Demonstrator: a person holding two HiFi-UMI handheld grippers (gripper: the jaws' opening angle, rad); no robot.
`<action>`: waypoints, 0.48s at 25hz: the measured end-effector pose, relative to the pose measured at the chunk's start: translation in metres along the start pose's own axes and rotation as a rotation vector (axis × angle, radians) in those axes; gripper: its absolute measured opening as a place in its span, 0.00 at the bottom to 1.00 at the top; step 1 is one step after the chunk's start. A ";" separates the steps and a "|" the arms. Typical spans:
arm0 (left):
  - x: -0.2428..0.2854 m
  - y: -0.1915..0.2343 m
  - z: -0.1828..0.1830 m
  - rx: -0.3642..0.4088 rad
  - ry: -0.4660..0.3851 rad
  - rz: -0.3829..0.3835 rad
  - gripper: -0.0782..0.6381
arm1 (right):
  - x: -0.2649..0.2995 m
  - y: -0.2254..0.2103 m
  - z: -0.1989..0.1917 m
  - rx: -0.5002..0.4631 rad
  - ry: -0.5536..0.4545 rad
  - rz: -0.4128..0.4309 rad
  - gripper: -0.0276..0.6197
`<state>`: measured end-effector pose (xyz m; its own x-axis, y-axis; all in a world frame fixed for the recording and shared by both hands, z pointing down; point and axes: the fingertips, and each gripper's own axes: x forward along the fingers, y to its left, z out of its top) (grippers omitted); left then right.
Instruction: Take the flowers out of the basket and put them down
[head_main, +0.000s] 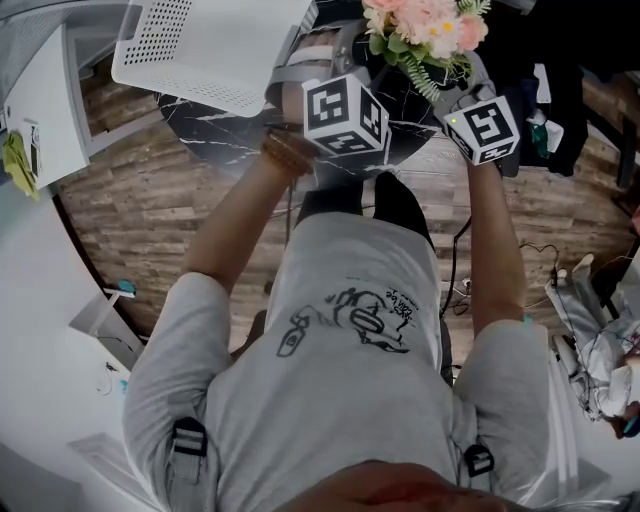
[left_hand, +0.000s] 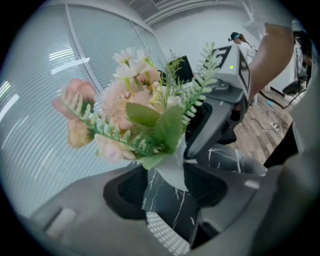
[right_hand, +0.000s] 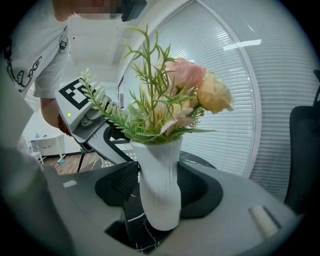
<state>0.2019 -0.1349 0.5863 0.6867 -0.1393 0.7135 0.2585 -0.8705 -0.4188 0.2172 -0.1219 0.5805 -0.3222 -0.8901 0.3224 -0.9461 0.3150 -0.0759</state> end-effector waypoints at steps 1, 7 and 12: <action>0.000 -0.001 0.000 0.001 0.000 0.000 0.43 | 0.000 0.000 -0.001 0.000 0.000 0.000 0.43; 0.003 -0.005 -0.005 0.004 0.008 -0.002 0.43 | 0.001 0.002 -0.008 0.007 -0.001 0.003 0.43; 0.006 -0.006 -0.008 -0.002 0.011 -0.003 0.43 | 0.004 0.002 -0.011 0.011 0.002 0.007 0.43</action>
<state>0.1991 -0.1339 0.5971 0.6781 -0.1419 0.7212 0.2594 -0.8719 -0.4155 0.2144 -0.1209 0.5919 -0.3286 -0.8873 0.3235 -0.9441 0.3176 -0.0880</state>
